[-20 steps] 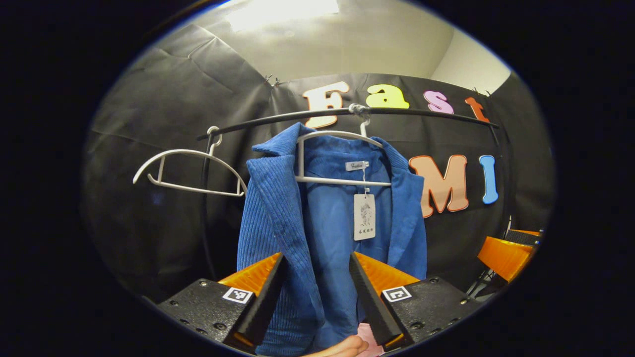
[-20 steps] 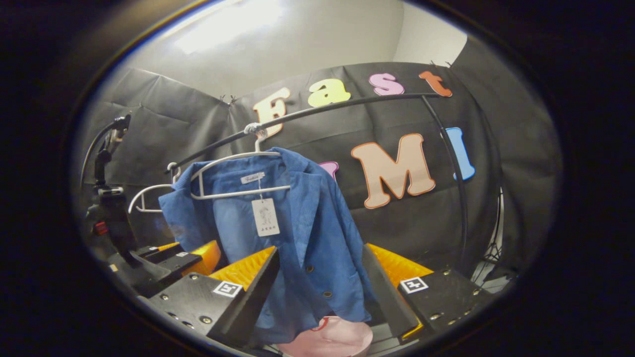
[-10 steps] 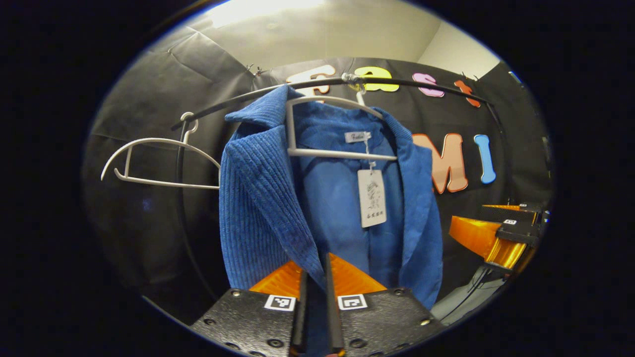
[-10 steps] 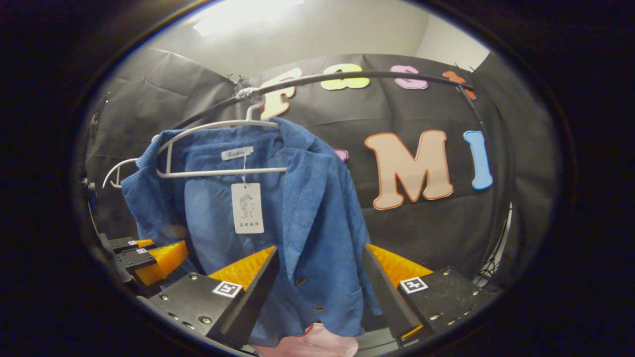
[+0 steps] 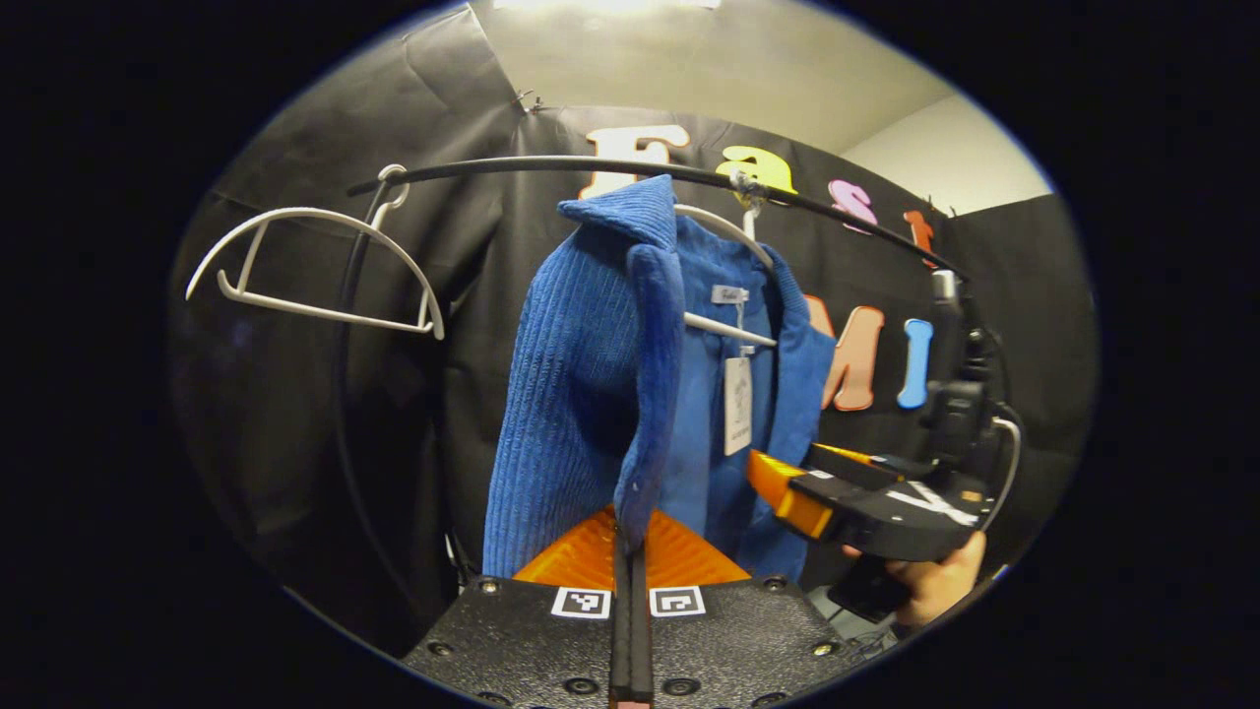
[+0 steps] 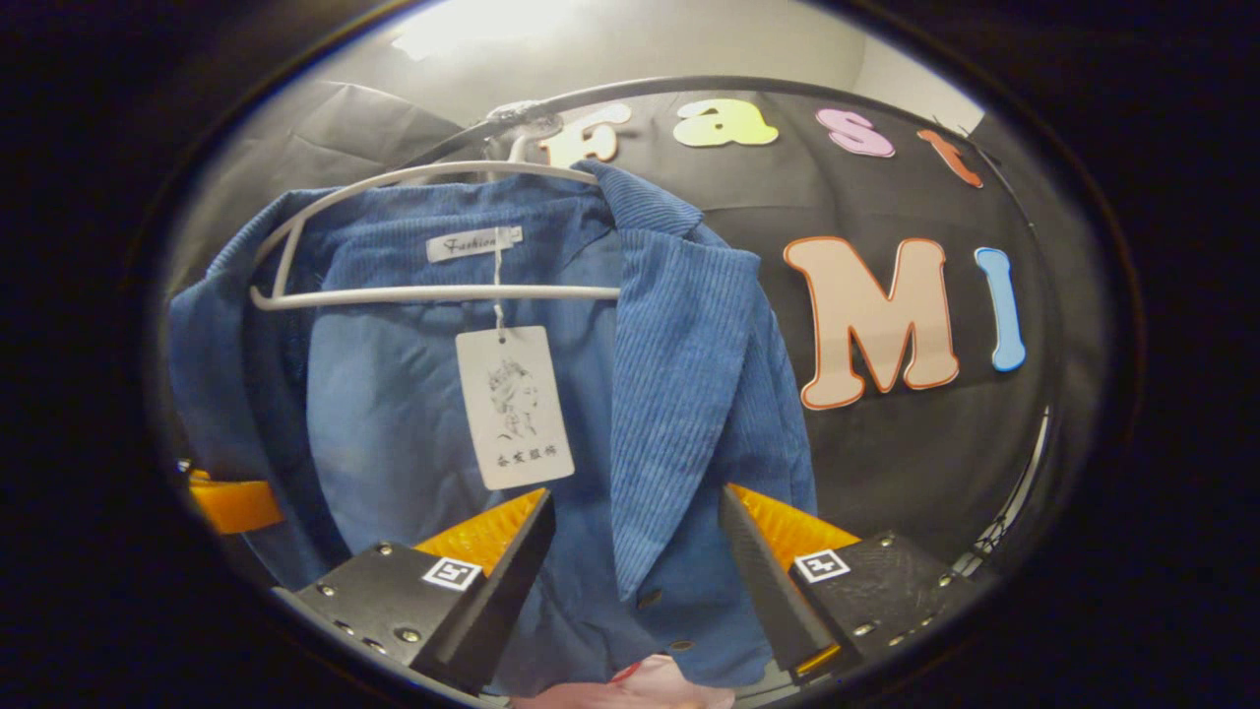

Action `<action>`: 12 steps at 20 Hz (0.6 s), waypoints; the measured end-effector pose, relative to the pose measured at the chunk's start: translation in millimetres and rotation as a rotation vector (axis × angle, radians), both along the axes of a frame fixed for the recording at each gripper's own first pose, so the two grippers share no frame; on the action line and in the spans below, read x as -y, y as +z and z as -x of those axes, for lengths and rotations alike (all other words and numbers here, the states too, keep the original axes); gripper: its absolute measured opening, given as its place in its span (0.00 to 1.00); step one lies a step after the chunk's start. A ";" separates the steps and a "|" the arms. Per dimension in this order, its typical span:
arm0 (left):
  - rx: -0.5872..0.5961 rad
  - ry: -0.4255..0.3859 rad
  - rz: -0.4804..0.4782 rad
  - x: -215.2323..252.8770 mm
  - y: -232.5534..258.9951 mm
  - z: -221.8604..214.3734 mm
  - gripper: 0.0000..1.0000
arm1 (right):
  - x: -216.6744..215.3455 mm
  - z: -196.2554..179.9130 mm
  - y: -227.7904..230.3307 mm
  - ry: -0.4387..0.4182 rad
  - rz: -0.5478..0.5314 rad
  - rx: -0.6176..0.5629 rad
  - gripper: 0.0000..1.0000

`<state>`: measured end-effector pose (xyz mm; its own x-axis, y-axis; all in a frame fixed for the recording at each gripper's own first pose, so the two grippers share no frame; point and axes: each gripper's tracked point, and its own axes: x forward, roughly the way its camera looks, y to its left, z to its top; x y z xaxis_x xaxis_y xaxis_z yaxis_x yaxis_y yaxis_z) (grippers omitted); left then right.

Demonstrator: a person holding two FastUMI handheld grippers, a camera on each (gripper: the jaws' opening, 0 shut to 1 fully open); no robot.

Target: Grasp the clothes on the hanger with both hands and then place them into the laundry hamper below.

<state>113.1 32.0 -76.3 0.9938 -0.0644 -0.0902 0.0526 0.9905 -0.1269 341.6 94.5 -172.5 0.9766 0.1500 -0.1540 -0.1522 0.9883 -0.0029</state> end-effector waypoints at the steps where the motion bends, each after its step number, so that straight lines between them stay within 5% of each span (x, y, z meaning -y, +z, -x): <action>1: 0.010 -0.028 0.001 4.0 6.8 6.7 0.00 | 6.8 -4.7 0.3 -0.028 0.010 0.001 0.95; 4: 0.042 -0.093 0.010 14.3 24.1 20.8 0.00 | 3.6 -20.7 -2.6 -0.021 0.038 -0.009 0.93; 6: 0.035 -0.125 0.022 15.2 33.8 30.3 0.00 | -0.6 -24.7 -0.9 -0.032 0.066 -0.019 0.63; 8: 0.040 -0.161 0.061 13.6 49.6 44.3 0.00 | -3.2 -18.4 3.8 -0.042 0.033 -0.014 0.64; 11: 0.093 -0.209 0.088 2.7 78.0 67.6 0.00 | -2.9 -16.9 14.0 -0.046 -0.017 0.006 0.09; 12: 0.100 -0.222 0.082 0.8 83.4 73.6 0.00 | 5.9 -15.7 17.3 -0.073 0.012 0.013 0.09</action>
